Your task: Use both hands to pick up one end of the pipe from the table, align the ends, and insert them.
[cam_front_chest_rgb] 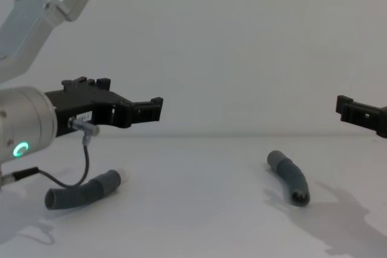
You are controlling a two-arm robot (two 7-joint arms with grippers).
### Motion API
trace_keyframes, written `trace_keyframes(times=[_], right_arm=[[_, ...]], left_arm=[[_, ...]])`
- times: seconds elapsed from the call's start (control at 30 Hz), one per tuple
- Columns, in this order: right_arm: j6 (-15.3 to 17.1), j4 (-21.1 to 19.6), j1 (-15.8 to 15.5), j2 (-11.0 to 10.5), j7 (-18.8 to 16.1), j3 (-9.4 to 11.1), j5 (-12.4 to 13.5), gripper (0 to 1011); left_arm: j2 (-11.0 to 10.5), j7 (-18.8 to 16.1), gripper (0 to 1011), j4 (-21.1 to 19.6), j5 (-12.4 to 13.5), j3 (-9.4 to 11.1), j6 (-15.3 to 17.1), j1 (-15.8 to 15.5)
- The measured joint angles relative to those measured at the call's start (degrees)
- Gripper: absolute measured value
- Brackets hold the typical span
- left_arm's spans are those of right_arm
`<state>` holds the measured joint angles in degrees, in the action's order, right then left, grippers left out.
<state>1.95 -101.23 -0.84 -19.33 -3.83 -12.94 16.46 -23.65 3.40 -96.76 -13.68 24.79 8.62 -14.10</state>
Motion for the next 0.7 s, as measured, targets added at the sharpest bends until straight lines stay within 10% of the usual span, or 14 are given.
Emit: trace_keyframes(times=[0.7], right_arm=[[0.0,0.0,0.0,0.0,0.0,0.0,0.0,1002]], left_arm=[[-1.33,-1.27,1002,-4.69,0.56,-2.05,14.93,-1.31]])
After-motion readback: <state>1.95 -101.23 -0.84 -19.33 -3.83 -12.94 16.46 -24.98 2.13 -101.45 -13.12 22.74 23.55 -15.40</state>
